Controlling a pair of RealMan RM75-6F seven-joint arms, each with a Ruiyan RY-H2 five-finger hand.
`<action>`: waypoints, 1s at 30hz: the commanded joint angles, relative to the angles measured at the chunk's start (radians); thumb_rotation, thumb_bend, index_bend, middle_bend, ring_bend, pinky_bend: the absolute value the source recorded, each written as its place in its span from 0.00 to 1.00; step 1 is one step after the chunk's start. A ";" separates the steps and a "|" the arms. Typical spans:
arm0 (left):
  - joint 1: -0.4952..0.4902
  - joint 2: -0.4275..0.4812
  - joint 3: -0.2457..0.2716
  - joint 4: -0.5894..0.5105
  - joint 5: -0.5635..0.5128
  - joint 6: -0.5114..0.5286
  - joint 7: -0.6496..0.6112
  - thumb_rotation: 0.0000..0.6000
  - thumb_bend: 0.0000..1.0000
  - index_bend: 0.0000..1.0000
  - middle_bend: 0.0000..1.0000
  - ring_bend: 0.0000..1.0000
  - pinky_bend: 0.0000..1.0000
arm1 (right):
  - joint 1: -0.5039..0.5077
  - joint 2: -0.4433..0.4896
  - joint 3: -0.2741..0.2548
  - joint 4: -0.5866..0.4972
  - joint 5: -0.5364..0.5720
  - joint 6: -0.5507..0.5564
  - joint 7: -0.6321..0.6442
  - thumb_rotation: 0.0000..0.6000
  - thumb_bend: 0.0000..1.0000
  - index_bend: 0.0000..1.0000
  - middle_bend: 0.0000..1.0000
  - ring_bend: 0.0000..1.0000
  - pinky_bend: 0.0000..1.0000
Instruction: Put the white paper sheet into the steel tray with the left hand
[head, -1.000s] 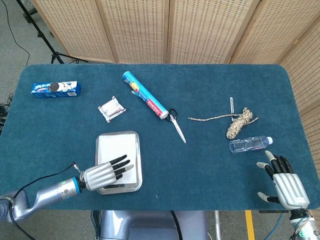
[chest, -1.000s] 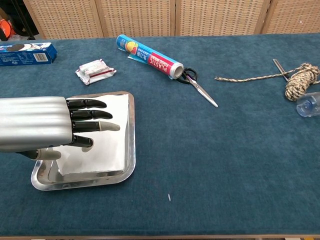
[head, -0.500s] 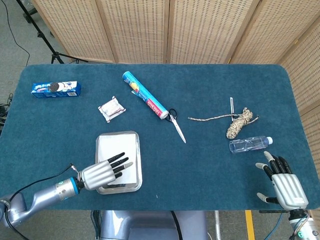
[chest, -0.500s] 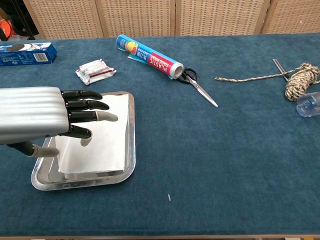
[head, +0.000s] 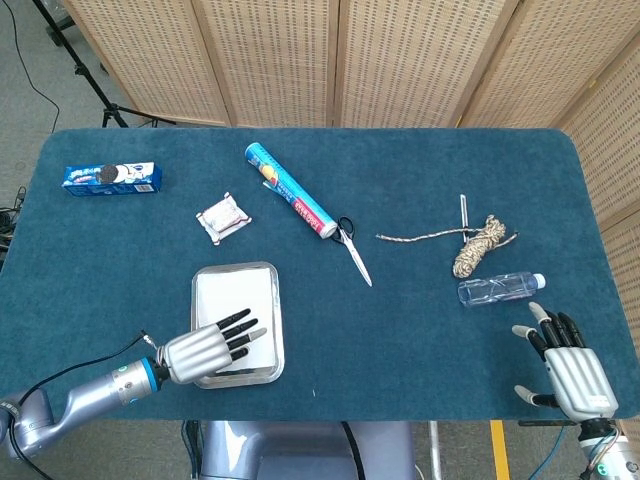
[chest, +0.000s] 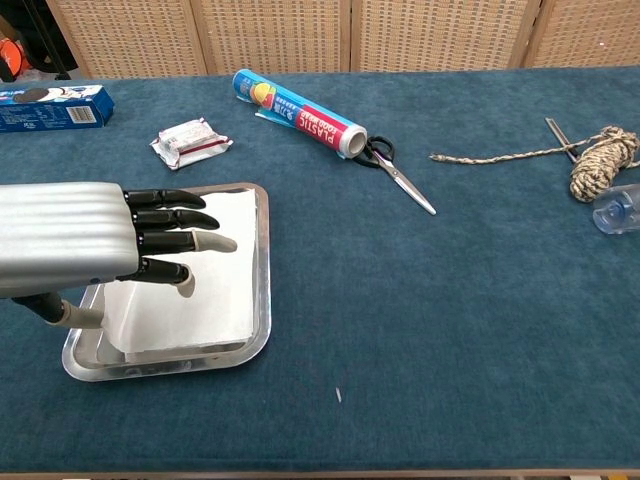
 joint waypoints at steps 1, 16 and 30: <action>0.000 0.001 0.001 -0.002 0.001 0.000 -0.004 1.00 0.16 0.30 0.00 0.00 0.00 | 0.000 0.000 0.000 0.000 0.000 0.000 -0.001 1.00 0.00 0.23 0.00 0.00 0.00; -0.009 0.037 0.019 -0.029 0.020 0.004 -0.056 1.00 0.00 0.24 0.00 0.00 0.00 | -0.002 -0.004 0.002 0.001 0.001 0.005 -0.004 1.00 0.00 0.23 0.00 0.00 0.00; 0.000 0.101 0.003 -0.103 -0.019 0.028 -0.124 1.00 0.00 0.23 0.00 0.00 0.00 | -0.002 -0.005 0.000 0.000 -0.004 0.004 -0.009 1.00 0.00 0.23 0.00 0.00 0.00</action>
